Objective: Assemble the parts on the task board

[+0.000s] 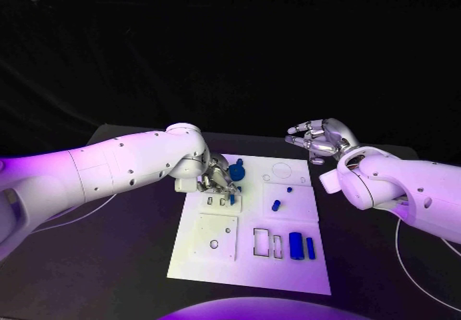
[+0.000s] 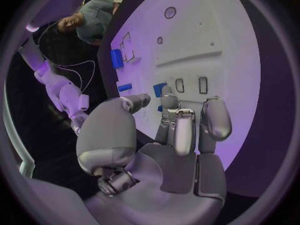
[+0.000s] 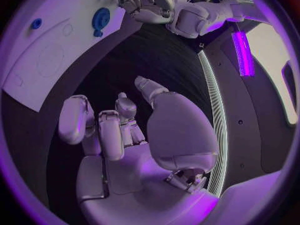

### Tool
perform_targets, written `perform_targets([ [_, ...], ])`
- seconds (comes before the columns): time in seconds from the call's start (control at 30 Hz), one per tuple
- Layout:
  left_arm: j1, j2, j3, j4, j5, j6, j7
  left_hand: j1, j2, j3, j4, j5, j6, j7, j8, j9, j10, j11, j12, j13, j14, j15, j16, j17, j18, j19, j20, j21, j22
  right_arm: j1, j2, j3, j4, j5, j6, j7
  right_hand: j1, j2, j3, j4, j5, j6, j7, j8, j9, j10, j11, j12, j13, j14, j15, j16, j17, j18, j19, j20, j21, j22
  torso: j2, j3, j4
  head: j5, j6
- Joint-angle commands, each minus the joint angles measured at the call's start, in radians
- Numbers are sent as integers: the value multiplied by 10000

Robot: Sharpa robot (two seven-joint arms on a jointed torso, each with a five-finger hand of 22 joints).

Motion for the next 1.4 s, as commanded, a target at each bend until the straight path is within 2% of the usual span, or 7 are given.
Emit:
perform_targets([
  [0.03, -20, 60, 3, -55, 42, 254, -37, -111, 17, -63, 3, -60, -5, 53, -9, 14, -9, 39, -24, -9, 635, 48, -31, 1077, -16, -35, 22, -16, -16, -11, 11, 1, 0, -102, 177, -30, -72, -22, -13, 69, 28, -53, -29, 36, 12, 53, -13, 31, 3, 342, 14, 8, -3, 166, 47, 26, 53, 543, 6, 0, -17, 0, -18],
  [0.27, -40, 106, 2, -144, -12, 352, -78, -123, 50, -100, 8, -57, -6, 54, -13, 15, -11, 40, -24, -7, 634, 49, -32, 1076, -22, -20, 22, -5, 13, -14, 12, 0, -7, -103, 211, -50, -91, -33, -23, 88, 32, -52, -32, 51, 14, 50, -16, 30, -5, 340, 13, 3, -15, 169, 42, 24, 38, 536, -1, 4, -6, -16, -35],
  [0.47, -56, 141, 1, -195, -132, 413, -108, -91, 95, -125, -16, -51, -7, 46, -15, 19, 2, 35, -6, 26, 635, 49, -30, 1080, -21, -22, 21, -7, 11, -16, 26, -1, -18, -103, 276, -68, -109, -39, -31, 108, 33, -49, -35, 66, 17, 64, -18, 45, 6, 343, 11, 6, -7, 170, 44, 23, 36, 535, 9, 7, -21, -42, -84],
  [0.63, -80, 163, 1, -210, -149, 394, -113, -11, 120, -149, -56, -47, -13, 38, -17, 27, -5, 27, -10, 19, 626, 43, -44, 1044, -19, -29, 20, -12, 2, -19, 26, -2, -16, -103, 322, -80, -131, -38, -38, 137, 32, -43, -40, 88, 22, 78, -21, 59, 14, 345, 8, 8, -4, 166, 55, 21, 48, 544, 3, 3, -3, -67, -92],
  [0.93, -100, 203, 2, -220, -68, 309, -109, 154, 117, -194, -116, -52, -28, 32, -17, 43, -2, 19, 4, 48, 624, 34, -46, 1041, -15, -43, 17, -23, -17, -21, 38, -7, -25, -103, 388, -124, -155, -33, -43, 174, 32, -31, -47, 120, 29, 78, -27, 60, 2, 350, 4, 13, 9, 169, 54, 18, 36, 539, -2, 2, -3, -29, -88],
  [1.07, -115, 214, 2, -230, -56, 277, -110, 176, 126, -194, -119, -49, -26, 29, -15, 46, -1, 18, 7, 53, 623, 34, -48, 1037, -15, -43, 16, -23, -14, -24, 42, -11, -27, -106, 458, -137, -169, -34, -48, 192, 30, -28, -49, 133, 31, 66, -29, 50, -17, 343, 2, 3, -16, 174, 42, 16, 12, 526, -2, 1, 5, -113, -116],
  [1.4, -159, 235, 3, -237, -48, 117, -100, 650, 318, -40, -313, -49, -52, 8, 15, 105, -11, -4, 30, 97, 618, 17, -55, 1027, -7, -79, 8, -49, -50, -34, 47, -20, -22, -129, 565, -191, -175, -44, -54, 201, 25, -28, -52, 144, 33, 48, -30, 37, -37, 328, 1, -18, -69, 191, 2, 15, -60, 485, -4, 2, 0, -104, -122],
])
